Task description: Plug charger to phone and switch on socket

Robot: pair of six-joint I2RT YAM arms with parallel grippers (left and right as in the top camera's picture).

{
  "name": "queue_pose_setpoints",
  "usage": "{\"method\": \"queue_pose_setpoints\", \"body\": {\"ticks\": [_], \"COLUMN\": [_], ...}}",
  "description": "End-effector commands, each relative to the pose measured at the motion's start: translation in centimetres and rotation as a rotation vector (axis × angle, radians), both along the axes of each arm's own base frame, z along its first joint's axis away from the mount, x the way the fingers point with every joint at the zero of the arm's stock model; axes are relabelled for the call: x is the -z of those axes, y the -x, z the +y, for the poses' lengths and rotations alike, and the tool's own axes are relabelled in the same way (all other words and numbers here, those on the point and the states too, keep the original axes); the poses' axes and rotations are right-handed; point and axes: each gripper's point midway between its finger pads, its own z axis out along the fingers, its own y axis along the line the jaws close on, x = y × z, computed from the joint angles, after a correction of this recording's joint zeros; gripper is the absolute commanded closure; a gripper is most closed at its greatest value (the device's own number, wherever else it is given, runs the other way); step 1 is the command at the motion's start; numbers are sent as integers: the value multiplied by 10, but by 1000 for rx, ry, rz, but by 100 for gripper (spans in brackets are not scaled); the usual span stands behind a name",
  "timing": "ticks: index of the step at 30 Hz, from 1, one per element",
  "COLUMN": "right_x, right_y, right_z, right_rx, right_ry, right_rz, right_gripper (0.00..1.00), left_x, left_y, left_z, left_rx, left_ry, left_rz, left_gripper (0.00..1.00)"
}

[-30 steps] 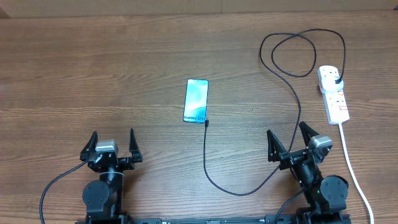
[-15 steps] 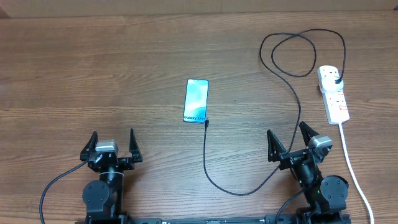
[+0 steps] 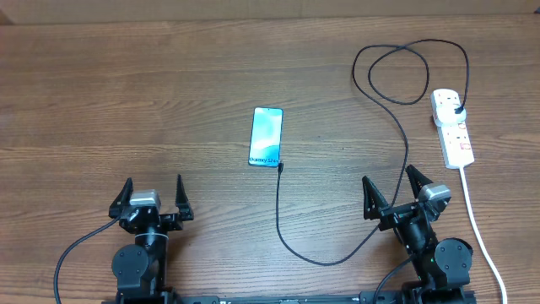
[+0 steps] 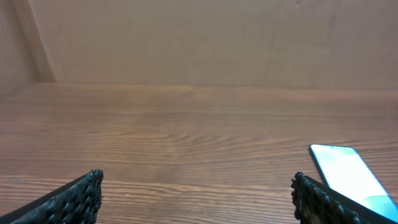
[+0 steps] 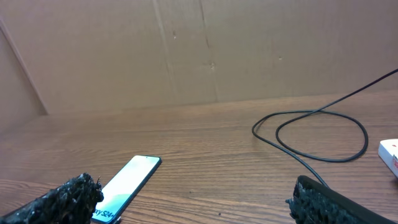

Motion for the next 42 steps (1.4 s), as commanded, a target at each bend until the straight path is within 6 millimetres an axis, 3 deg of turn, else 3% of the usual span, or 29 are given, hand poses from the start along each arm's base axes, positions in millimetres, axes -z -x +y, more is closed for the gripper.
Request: {"method": "queue_pose_setpoints", "body": {"ticks": [1, 5, 6, 12, 16, 24, 30, 36, 42], "right_x": [3, 3, 3, 3, 3, 3, 3, 3, 3], "right_y": [0, 0, 0, 0, 0, 0, 0, 0, 0], "right_z": [0, 0, 0, 0, 0, 0, 0, 0, 0], "right_rx": [3, 3, 3, 3, 3, 3, 3, 3, 3], "right_ry": [-2, -2, -2, -2, -2, -2, -2, -2, -2], "right_rz": [1, 1, 1, 1, 1, 1, 1, 1, 1], "right_gripper": [0, 0, 0, 0, 0, 0, 0, 0, 0], "left_x": [-3, -8, -9, -16, -40, -108, -159, -189, -193], "left_y": [0, 4, 7, 9, 12, 29, 48, 54, 37], "left_z": [-18, -49, -60, -65, -70, -74, -74, -64, -58], "left_rx": [101, 257, 305, 308, 388, 542, 544, 422, 338], "left_ry": [119, 465, 633, 1006, 986, 901, 638, 439, 433], "left_rz": [-15, 5, 39, 78, 3, -248, -379, -343, -145], "left_gripper": [0, 0, 0, 0, 0, 0, 0, 0, 0]}}
